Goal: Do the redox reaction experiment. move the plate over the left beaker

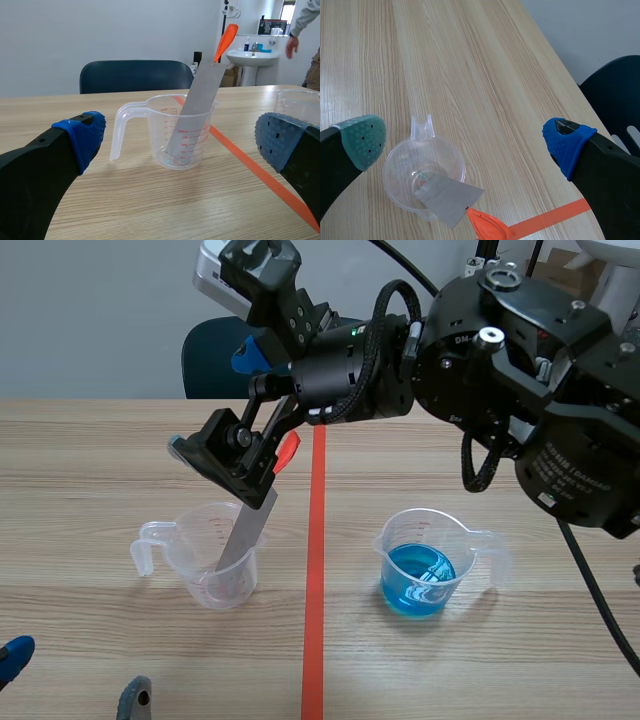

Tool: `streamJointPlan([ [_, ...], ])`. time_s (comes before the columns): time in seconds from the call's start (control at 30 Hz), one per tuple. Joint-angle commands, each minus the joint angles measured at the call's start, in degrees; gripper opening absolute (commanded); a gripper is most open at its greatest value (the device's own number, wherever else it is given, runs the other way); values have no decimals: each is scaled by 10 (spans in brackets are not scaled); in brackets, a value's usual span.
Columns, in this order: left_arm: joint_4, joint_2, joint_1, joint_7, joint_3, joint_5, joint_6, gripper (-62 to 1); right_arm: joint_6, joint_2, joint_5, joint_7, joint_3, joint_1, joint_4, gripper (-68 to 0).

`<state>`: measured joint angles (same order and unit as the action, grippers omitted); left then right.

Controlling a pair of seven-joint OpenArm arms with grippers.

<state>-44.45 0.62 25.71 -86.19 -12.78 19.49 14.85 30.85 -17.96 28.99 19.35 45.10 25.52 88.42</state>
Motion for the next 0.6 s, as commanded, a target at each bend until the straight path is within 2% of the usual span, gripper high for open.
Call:
streamJointPlan([
  [0.0, -2, 1, -2, -10, -1, -4, -1, 14, 0, 0, 6, -10, -2, 11, 5, 4],
  [0.57, -2, 1, -2, -10, -1, -4, -1, 14, 0, 0, 6, -6, -2, 11, 5, 4],
])
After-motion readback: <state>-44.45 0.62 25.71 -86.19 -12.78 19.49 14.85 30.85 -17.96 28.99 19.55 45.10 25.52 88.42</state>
